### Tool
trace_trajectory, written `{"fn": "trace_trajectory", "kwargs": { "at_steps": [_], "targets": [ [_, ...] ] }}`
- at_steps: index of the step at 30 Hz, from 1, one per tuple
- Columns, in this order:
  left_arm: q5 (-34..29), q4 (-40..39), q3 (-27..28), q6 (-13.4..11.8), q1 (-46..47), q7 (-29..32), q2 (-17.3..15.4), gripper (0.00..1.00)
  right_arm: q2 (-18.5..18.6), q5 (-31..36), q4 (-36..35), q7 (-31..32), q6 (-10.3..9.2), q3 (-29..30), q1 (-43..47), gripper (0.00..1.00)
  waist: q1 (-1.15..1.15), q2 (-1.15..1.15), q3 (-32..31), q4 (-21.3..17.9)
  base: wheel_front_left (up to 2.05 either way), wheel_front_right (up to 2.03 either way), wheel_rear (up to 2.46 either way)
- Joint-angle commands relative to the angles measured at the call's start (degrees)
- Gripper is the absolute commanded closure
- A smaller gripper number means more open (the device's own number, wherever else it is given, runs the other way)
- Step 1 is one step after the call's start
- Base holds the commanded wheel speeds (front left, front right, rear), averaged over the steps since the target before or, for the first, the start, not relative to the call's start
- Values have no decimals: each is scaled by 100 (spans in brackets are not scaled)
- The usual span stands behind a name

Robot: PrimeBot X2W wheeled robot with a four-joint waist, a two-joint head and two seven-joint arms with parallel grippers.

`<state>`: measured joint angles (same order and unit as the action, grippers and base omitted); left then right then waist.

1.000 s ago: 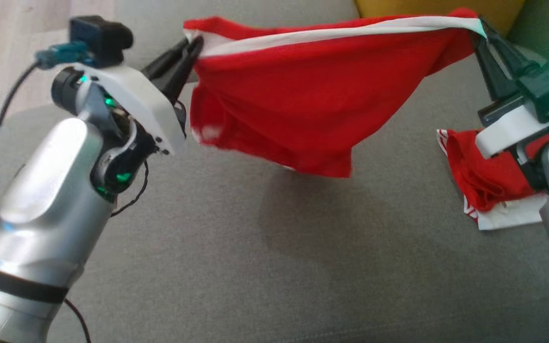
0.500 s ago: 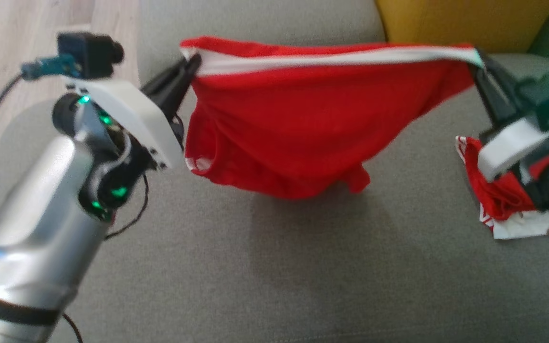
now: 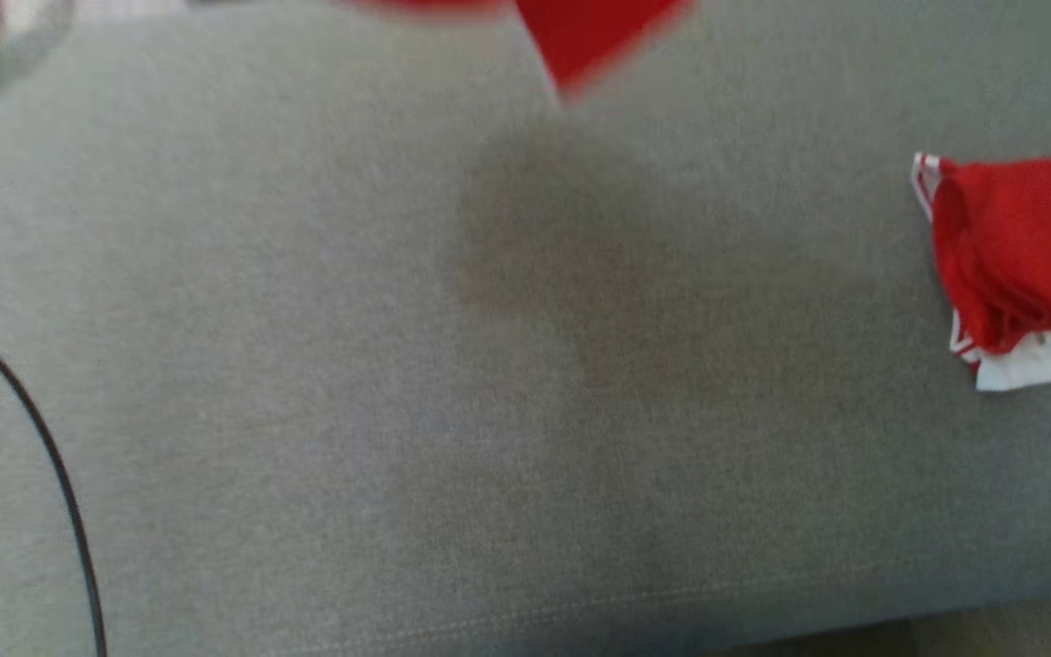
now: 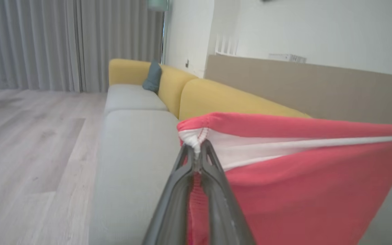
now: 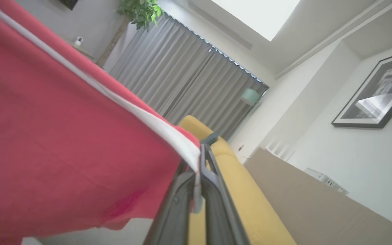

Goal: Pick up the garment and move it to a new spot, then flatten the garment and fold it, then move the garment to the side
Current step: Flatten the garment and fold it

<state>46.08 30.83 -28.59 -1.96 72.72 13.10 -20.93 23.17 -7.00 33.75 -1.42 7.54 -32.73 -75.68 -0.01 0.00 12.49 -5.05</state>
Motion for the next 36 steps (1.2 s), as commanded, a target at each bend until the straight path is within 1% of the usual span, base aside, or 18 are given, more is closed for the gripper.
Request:
{"fn": "trace_trajectory", "kwargs": {
  "at_steps": [1, 4, 7, 9, 10, 11, 13, 14, 17, 21, 25, 28, 32, 36],
  "targets": [
    [-143, 66, 278, 2, 586, -186, -185, 100, -116, 183, 165, -195, -5, 135, -352, 100, 1, 0, 463, -141, 0, 0, 0],
    [-347, 618, 315, 42, 1310, -748, 29, 100, -394, 657, 894, -707, -5, 418, -1030, 100, 1, 0, 791, -90, 0, 0, 0],
    [-392, 1190, 416, 65, 1649, -1386, 260, 100, -711, 1121, 1421, -1111, -5, 744, -1293, 100, 1, 0, 998, -45, 0, 0, 0],
    [-340, 1505, 468, 179, 1694, -1754, 433, 100, -934, 1339, 1670, -1243, -5, 873, -1259, 100, 1, 0, 1140, -11, 0, 0, 0],
    [-327, 1660, 459, 266, 1655, -1906, 504, 100, -1028, 1438, 1776, -1283, -5, 878, -1190, 100, 1, 0, 1196, 0, 0, 0, 0],
    [-287, 1958, 447, 404, 1538, -2153, 644, 100, -1146, 1598, 1965, -1327, -5, 862, -1022, 100, 1, 0, 1309, 39, 0, 0, 0],
    [-243, 2234, 421, 526, 1396, -2315, 775, 100, -1224, 1692, 2162, -1346, -5, 867, -847, 100, 1, 0, 1440, 77, 0, 0, 0],
    [-236, 2363, 386, 585, 1313, -2361, 835, 100, -1253, 1775, 2278, -1350, -5, 782, -733, 100, 1, 0, 1497, 103, 0, 0, 0],
    [-234, 2715, 248, 738, 995, -2465, 990, 100, -1322, 1996, 2533, -1354, -5, 338, -341, 100, 1, 0, 1556, 196, 0, 0, 0],
    [-183, 3097, 86, 868, 424, -2531, 1132, 100, -1355, 1872, 2587, -1356, -5, 58, 222, 100, 1, 0, 1425, 301, 0, 0, 0],
    [-188, 3281, -200, 931, -208, -2499, 1160, 100, -1248, 1636, 2571, -1356, -5, -214, 727, 100, 1, 0, 1141, 427, 0, 0, 0],
    [-122, 3201, -471, 941, -684, -2342, 1154, 100, -1108, 1422, 2580, -1357, -5, -515, 1114, 100, 1, 0, 851, 528, 0, 0, 0],
    [-12, 2754, -1117, 943, -1426, -1876, 1001, 100, -936, 974, 2673, -1357, -5, -929, 1633, 100, 1, 0, 443, 615, 0, 0, 0],
    [93, 2254, -1707, 943, -2025, -1604, 600, 100, -798, 484, 2855, -1357, -5, -1505, 2075, 100, 1, 0, 99, 618, 0, 0, 0]
  ]
}}
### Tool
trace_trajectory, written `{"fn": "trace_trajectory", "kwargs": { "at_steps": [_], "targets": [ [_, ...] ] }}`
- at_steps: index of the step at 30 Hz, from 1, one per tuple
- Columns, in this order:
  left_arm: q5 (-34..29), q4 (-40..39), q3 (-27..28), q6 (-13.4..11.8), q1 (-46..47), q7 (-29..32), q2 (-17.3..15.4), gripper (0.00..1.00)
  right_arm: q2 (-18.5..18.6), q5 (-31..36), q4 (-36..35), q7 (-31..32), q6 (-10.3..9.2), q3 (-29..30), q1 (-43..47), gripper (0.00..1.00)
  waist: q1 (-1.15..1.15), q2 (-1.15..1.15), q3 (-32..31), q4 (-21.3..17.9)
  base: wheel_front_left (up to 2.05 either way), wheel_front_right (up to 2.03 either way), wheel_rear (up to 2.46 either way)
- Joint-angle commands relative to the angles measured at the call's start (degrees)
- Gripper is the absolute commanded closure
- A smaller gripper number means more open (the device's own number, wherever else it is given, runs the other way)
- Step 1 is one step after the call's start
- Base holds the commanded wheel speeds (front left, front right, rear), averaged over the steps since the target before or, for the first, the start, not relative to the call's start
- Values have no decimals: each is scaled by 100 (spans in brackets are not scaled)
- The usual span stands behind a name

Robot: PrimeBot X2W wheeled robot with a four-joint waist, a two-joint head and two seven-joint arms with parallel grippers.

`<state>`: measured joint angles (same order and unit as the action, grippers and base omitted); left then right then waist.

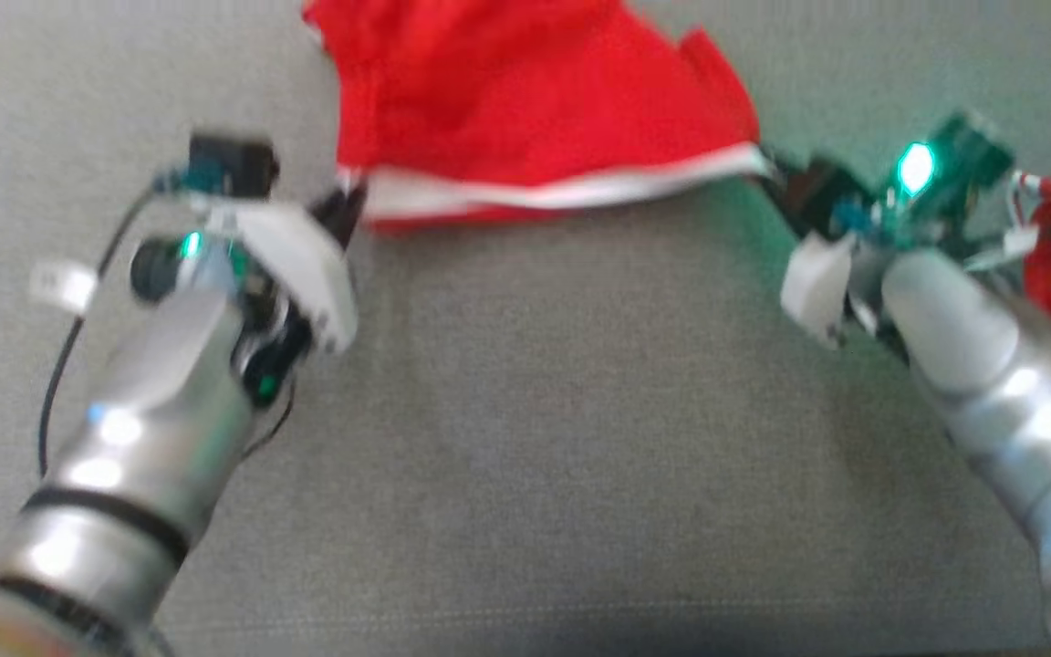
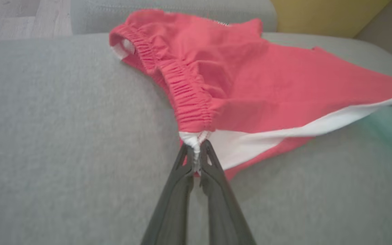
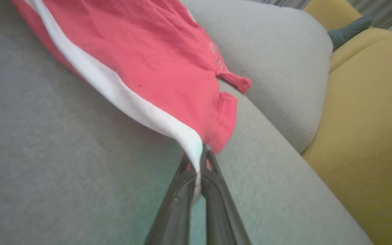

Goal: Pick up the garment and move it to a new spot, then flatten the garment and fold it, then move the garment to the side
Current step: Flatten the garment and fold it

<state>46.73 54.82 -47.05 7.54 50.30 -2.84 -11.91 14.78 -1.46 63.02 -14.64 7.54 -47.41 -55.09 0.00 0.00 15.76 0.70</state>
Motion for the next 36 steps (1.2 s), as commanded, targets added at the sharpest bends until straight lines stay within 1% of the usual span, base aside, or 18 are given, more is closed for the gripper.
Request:
{"fn": "trace_trajectory", "kwargs": {
  "at_steps": [1, 5, 9, 13, 15, 19, 22, 25, 32, 36],
  "targets": [
    [28, -144, 138, -7, 217, -10, -302, 100, 41, -71, -73, -35, -5, -37, 16, 100, 0, 0, -228, 43, 0, 0, 0],
    [158, -519, -228, -6, -220, 92, -641, 100, 200, -601, 98, -6, -5, -680, 276, 100, 0, 0, -512, 9, 0, 0, 0],
    [243, -777, -454, -6, -557, 51, -873, 100, 446, -1180, 4, 120, -5, -1369, 453, 100, 0, 0, -767, -46, 0, 0, 0],
    [282, -1041, -637, -6, -852, 5, -994, 100, 798, -1847, -365, 319, -5, -2078, 570, 100, 0, 0, -980, -107, 0, 0, 0],
    [318, -1195, -707, -6, -1012, 7, -1053, 100, 1005, -2153, -625, 414, -5, -2333, 601, 100, 0, 0, -1089, -139, 0, 0, 0],
    [412, -1549, -784, -7, -1328, 52, -1236, 100, 1386, -2437, -1226, 685, -5, -2564, 710, 100, 0, 0, -1316, -201, 0, 0, 0],
    [462, -1875, -861, -19, -1604, 168, -1384, 100, 1676, -2508, -1861, 1061, -5, -2589, 1000, 100, 0, 0, -1513, -222, 0, 0, 0],
    [554, -2340, -916, -135, -1921, 358, -1561, 100, 2099, -2565, -2699, 1591, -5, -2591, 1351, 100, 0, 0, -1669, -250, 0, 0, 0],
    [851, -3717, -945, -560, -2608, 829, -2124, 100, 3472, -3145, -4953, 3001, -5, -2593, 2070, 100, 0, 0, -1829, -244, 0, 0, 0],
    [1064, -4579, -940, -806, -2995, 1067, -2474, 100, 4142, -3485, -5886, 3510, -5, -2593, 2213, 100, 0, 0, -1857, -243, 0, 0, 0]
  ]
}}
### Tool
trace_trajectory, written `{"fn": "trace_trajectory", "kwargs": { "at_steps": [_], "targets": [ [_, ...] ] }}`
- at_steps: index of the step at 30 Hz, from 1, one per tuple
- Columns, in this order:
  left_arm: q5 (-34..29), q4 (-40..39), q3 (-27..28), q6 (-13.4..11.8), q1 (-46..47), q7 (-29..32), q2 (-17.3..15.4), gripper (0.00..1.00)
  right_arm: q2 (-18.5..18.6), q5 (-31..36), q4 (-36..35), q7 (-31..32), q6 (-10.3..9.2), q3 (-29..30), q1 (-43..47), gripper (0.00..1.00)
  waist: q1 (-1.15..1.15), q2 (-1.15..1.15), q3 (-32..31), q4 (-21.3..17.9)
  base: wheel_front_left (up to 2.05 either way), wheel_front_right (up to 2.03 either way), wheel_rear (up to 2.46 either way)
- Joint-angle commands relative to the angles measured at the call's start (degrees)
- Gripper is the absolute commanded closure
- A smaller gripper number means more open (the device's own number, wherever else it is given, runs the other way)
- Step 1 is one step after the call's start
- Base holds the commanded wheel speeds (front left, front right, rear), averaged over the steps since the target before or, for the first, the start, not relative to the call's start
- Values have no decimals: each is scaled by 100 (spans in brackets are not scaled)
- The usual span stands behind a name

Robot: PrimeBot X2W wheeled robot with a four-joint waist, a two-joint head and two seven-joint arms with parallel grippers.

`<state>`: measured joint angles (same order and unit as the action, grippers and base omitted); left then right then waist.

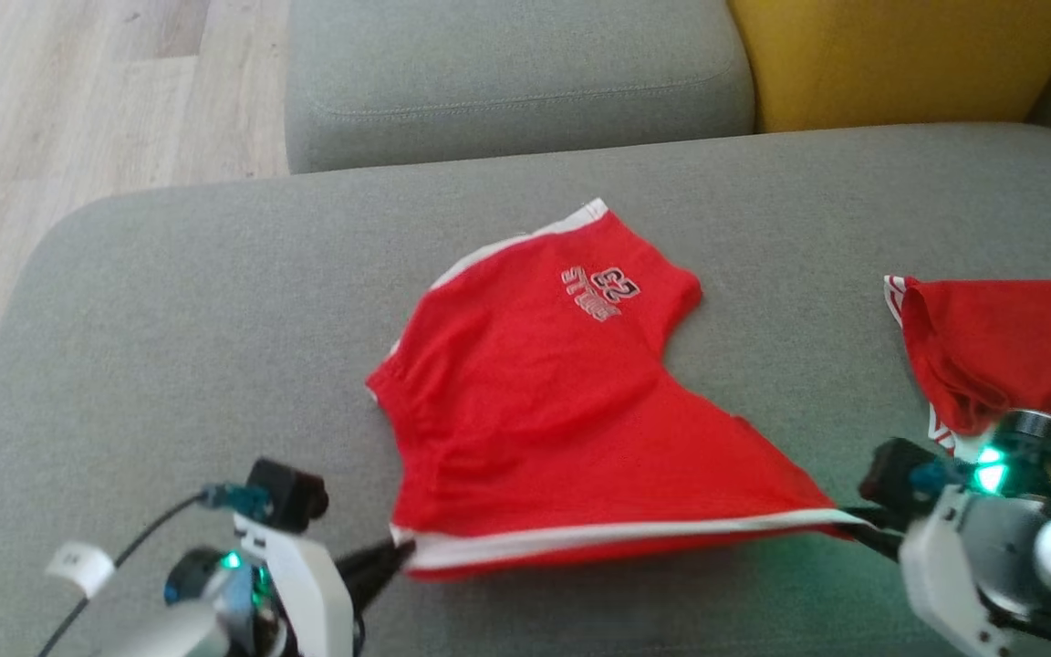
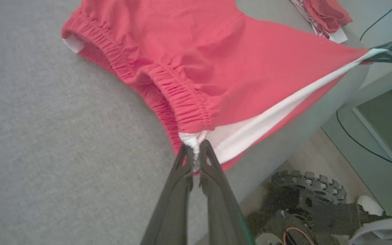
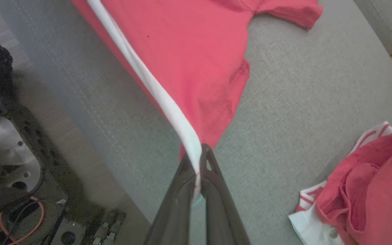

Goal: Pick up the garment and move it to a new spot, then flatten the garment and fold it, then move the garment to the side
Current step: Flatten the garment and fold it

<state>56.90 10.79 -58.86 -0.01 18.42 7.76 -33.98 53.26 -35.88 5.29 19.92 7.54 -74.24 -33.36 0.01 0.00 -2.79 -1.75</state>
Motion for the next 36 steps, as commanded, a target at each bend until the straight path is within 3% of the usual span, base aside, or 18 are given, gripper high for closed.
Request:
{"fn": "trace_trajectory", "kwargs": {
  "at_steps": [1, 8, 12, 16, 25, 36],
  "targets": [
    [105, -384, 228, -113, 97, 84, -349, 100, 434, -118, -280, 155, -5, 90, 70, 100, -1, 0, -6, 4, 0, 0, 0],
    [399, -1587, 193, -478, -287, 491, -732, 100, 1137, -603, -977, 628, -5, 89, 78, 100, -1, 0, 27, 63, 0, 0, 0],
    [409, -1795, 294, -615, -234, 477, -763, 100, 1188, -634, -1012, 582, -5, 89, -135, 100, -1, 0, 79, 106, 0, 0, 0],
    [529, -1878, 460, -687, -99, 473, -708, 100, 1014, -666, -899, 496, -5, 89, -573, 100, -1, 0, 185, 199, 0, 0, 0],
    [967, -1801, 763, -511, 602, 755, -261, 100, 797, -701, -623, 812, -5, 89, -1720, 100, -1, 0, 819, 752, 0, 0, 0],
    [851, -592, 821, -62, 1871, 872, 626, 100, 287, -606, 150, 1112, -5, 89, -3227, 100, -1, 0, 1783, 1379, 0, 0, 0]
  ]
}}
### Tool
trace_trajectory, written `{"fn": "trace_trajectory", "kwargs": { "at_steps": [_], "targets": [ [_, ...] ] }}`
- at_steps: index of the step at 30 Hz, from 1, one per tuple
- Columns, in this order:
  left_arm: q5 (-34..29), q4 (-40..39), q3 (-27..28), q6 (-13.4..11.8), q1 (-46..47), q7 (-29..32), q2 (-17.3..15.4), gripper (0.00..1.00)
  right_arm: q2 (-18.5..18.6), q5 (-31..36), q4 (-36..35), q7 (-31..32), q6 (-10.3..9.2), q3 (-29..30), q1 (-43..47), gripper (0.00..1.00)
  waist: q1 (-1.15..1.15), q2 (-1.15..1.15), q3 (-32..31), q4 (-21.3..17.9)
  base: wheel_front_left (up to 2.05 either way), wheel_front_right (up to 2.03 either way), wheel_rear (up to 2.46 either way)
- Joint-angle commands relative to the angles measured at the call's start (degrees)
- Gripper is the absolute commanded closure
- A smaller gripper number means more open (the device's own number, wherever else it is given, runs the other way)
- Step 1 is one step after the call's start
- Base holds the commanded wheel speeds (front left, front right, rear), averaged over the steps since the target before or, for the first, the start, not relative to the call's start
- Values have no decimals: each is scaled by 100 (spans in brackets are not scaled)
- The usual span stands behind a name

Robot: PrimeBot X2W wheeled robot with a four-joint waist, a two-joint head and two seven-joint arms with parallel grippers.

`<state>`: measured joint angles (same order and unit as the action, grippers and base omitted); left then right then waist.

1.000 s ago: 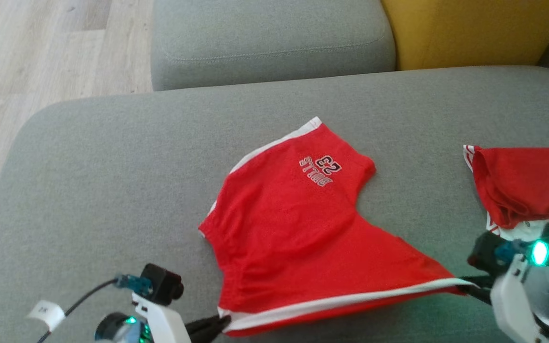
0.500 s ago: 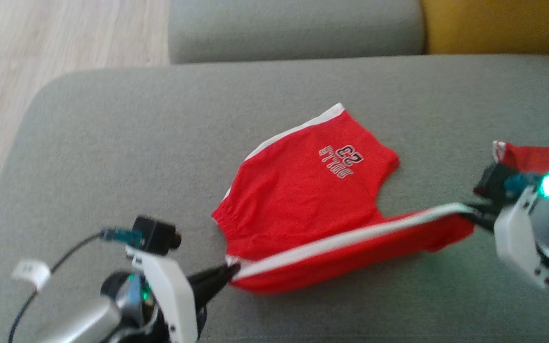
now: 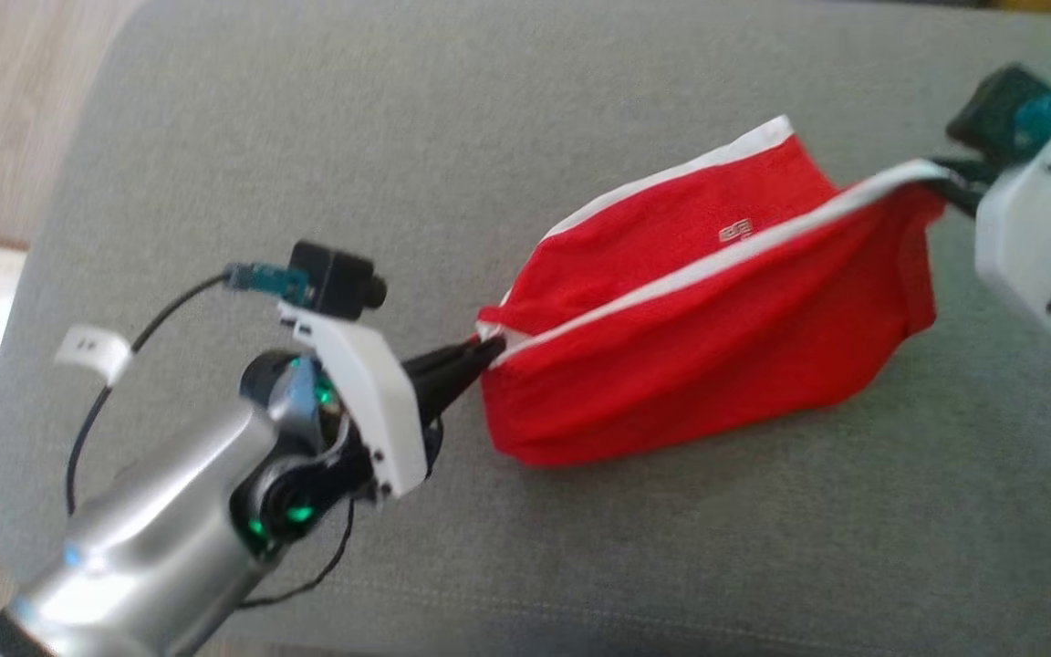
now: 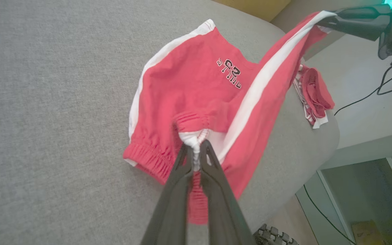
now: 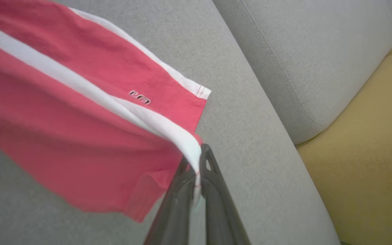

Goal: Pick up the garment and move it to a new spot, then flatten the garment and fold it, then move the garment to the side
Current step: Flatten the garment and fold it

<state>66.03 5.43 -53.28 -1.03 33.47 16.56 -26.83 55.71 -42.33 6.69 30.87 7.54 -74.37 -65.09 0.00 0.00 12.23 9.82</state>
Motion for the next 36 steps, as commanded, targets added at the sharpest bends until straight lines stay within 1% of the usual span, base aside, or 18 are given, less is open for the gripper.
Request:
{"fn": "trace_trajectory", "kwargs": {
  "at_steps": [1, 6, 11, 17, 28, 29, 30, 31, 36],
  "targets": [
    [-77, 49, 256, 79, 447, -12, -16, 100, -6, 68, 80, 27, -5, 102, -128, 100, 0, 0, 353, 263, 0, 0, 0],
    [-156, 534, 240, 280, 814, -120, 355, 100, -145, 214, 341, 7, -5, 102, -390, 100, 0, 0, 685, 458, 0, 0, 0],
    [-259, 922, 245, 461, 1076, -330, 608, 100, -217, 270, 699, -95, -5, 102, -599, 100, 0, 0, 897, 610, 0, 0, 0],
    [-311, 1253, 196, 586, 1180, -482, 786, 100, -235, 382, 929, -165, -5, 102, -575, 100, 0, 0, 972, 749, 0, 0, 0],
    [-379, 1678, 158, 683, 1379, -670, 1008, 100, -321, 457, 1202, -156, -5, 102, -595, 100, 0, 0, 1133, 813, 0, 0, 0],
    [-392, 1728, 154, 689, 1402, -695, 1033, 76, -342, 390, 1280, -118, -5, 102, -605, 100, 0, 0, 1145, 808, 0, 0, 0],
    [-420, 1780, 153, 692, 1429, -739, 1056, 22, -370, 381, 1317, -113, -5, 102, -609, 31, 0, 0, 1155, 803, 0, 0, 0],
    [-452, 1833, 150, 694, 1452, -787, 1076, 0, -394, 363, 1368, -134, -5, 102, -618, 0, 0, 0, 1162, 795, 0, 0, 0],
    [-514, 2076, 165, 709, 1502, -970, 1132, 0, -500, 513, 1595, -380, -5, 102, -624, 0, 0, 0, 1154, 708, 0, 0, 0]
  ]
}}
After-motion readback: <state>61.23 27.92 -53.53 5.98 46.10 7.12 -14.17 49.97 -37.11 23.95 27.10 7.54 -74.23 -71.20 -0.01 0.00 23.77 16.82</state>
